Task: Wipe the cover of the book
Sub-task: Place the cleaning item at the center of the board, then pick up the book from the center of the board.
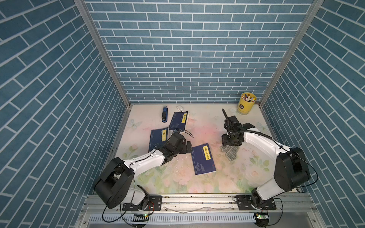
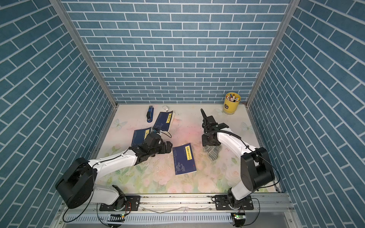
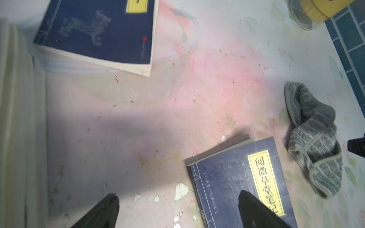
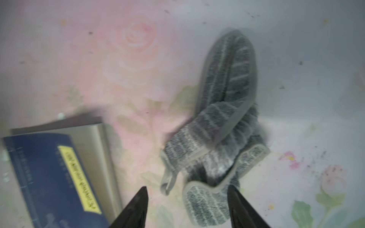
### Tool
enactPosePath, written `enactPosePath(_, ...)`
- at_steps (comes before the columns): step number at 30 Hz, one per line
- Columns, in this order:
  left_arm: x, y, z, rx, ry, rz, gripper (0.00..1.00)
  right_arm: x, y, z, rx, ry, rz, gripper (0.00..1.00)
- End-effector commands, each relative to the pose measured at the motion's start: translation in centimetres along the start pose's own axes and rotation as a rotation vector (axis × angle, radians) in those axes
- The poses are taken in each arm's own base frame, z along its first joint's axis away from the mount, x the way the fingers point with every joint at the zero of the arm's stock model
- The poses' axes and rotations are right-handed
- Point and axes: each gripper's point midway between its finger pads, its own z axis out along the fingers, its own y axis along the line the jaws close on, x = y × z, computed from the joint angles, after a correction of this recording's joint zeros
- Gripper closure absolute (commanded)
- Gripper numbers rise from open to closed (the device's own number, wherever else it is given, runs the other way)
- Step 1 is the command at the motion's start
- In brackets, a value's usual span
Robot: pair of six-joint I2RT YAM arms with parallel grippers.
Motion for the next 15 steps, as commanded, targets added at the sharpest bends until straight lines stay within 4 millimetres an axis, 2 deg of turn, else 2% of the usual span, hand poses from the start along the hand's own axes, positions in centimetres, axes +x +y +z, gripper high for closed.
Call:
enactPosePath(1, 2.5, -0.5, 0.4, 0.019, 0.047, -0.031, 0.00, 1.5, 4.2, -0.3, -0.169, 0.013, -0.096, 0.40)
enactPosePath(3, 3.7, -1.1, 0.6, 0.027, 0.072, -0.026, 0.00, 2.9, 6.2, 0.6, -0.238, 0.047, -0.125, 0.44)
enactPosePath(7, 5.7, -2.3, 0.8, 0.048, 0.096, -0.020, 0.00, 5.9, 8.4, 2.7, -0.286, 0.130, -0.163, 0.49)
enactPosePath(10, 6.8, -3.0, 0.8, 0.088, 0.111, -0.038, 0.00, 7.7, 9.2, 3.7, -0.300, 0.163, -0.175, 0.49)
enactPosePath(15, 8.0, -4.2, 0.7, 0.163, 0.139, -0.054, 0.00, 9.8, 9.5, 4.6, -0.303, 0.205, -0.157, 0.52)
